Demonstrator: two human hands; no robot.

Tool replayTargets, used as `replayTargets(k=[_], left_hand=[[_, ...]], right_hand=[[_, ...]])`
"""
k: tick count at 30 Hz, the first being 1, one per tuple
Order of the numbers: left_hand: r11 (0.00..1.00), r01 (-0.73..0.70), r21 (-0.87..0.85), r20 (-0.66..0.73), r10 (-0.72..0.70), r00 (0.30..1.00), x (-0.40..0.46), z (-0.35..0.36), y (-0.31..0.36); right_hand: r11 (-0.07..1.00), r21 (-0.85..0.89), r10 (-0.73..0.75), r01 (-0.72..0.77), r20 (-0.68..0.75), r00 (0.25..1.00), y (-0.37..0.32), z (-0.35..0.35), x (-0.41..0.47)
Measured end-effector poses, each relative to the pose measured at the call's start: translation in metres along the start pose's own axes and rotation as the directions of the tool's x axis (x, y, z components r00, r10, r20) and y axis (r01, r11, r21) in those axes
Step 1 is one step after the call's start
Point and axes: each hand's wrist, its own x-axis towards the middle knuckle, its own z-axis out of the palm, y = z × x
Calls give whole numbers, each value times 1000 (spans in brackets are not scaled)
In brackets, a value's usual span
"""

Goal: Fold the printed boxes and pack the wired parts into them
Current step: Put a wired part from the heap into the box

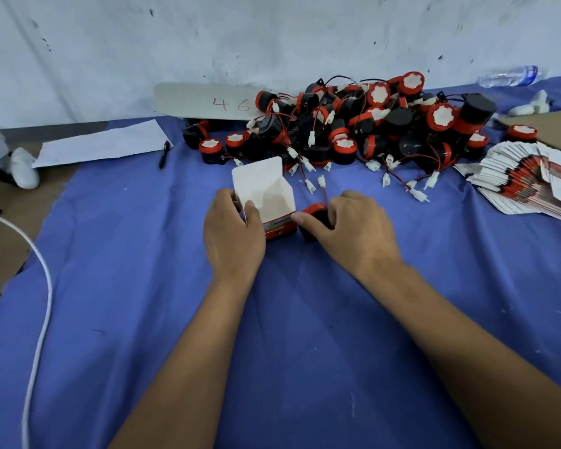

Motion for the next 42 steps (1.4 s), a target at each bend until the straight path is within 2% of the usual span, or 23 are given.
replayTargets(k=[5,8,10,12,14,17,20,22,23,26,31,35,39,42], left_hand=[[1000,15,17,-41,-14,999,4,-4,-6],[999,28,22,-59,-27,998,6,-6,-6],[999,36,23,-54,-35,998,8,-7,-6],[999,42,32,-49,-40,998,8,-8,-6],[999,49,24,-34,-48,998,7,-7,-6],[999,29,-27,12,-29,1000,6,-3,-9],[995,-13,-96,78,21,997,5,-1,-8],[987,-36,-155,150,59,987,1,2,-6],[980,-36,-196,186,73,980,-1,3,-3],[953,-59,-298,223,129,966,-5,5,0],[964,-144,-221,199,189,962,0,1,-1],[971,-110,-211,212,155,965,-4,1,6],[940,38,-339,268,58,962,-4,1,8],[951,1,-308,264,84,961,-4,2,10]], right_hand=[[993,39,-119,115,126,985,16,-16,7],[958,151,-261,245,97,961,27,-26,7],[922,216,-359,322,161,919,33,-31,8],[924,246,-364,292,334,870,36,-31,8],[924,316,-339,214,419,842,37,-28,6],[863,474,-358,175,330,873,33,-25,5],[759,583,-377,291,28,926,19,-25,3],[745,523,-406,414,-135,904,3,-20,1],[754,478,-431,452,-160,888,-5,-17,0],[813,328,-477,482,-101,873,-19,-10,3],[926,53,-373,373,-17,928,-6,-15,14],[935,-68,-346,348,40,937,-9,-15,16],[917,-187,-342,354,95,935,-16,-13,14],[915,-219,-321,338,111,940,-17,-12,13]])
